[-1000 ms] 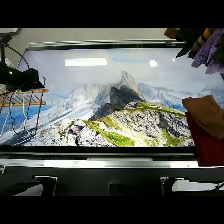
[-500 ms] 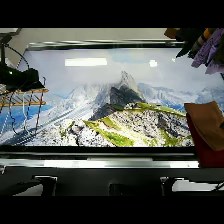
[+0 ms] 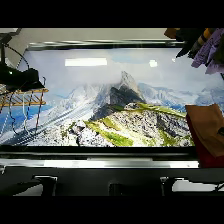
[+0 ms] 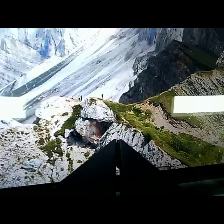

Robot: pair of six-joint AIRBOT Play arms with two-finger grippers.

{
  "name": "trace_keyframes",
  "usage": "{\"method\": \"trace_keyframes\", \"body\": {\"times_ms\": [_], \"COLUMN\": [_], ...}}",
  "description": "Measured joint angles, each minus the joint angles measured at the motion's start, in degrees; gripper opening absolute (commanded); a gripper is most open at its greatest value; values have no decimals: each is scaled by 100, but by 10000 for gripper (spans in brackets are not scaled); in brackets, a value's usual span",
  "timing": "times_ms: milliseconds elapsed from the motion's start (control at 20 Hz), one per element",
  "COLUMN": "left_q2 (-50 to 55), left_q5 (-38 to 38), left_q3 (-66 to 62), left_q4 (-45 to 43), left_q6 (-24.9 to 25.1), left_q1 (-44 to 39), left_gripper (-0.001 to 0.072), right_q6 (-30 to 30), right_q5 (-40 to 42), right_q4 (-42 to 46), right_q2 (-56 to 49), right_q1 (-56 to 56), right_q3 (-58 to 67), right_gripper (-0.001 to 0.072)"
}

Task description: Fold the clothes and pants, and hang the long-sleeved shirts on hangers.

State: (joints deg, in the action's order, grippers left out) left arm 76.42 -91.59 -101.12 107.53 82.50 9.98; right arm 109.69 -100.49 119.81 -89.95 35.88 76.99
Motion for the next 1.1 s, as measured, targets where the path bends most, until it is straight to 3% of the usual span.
{"method": "trace_keyframes", "body": {"times_ms": [50,100,300,350,450,500,650,850,1100], "left_q2": [0,0,0,0,0,0,0,-103,-798], "left_q5": [0,0,0,2,4,13,85,223,774], "left_q3": [0,0,0,0,2,11,157,901,2557], "left_q4": [0,0,-2,-2,-2,-4,-13,-125,-625], "left_q6": [0,-2,0,0,2,9,92,227,297], "left_q1": [0,0,0,0,0,0,-42,-404,-1257], "left_gripper": [14,14,15,15,14,14,14,13,14], "right_q6": [0,-2,0,0,-26,-92,-678,-1652,-2083], "right_q5": [-22,-33,-90,-35,201,409,1338,2332,2699], "right_q4": [48,107,280,275,83,-162,-1587,-3512,-4363], "right_q2": [4,4,72,122,286,387,761,1040,1126], "right_q1": [0,0,0,0,0,0,-155,-1167,-3342], "right_q3": [-13,-22,-37,-39,-39,-37,-28,-26,-26], "right_gripper": [470,507,499,424,160,117,45,32,32]}}
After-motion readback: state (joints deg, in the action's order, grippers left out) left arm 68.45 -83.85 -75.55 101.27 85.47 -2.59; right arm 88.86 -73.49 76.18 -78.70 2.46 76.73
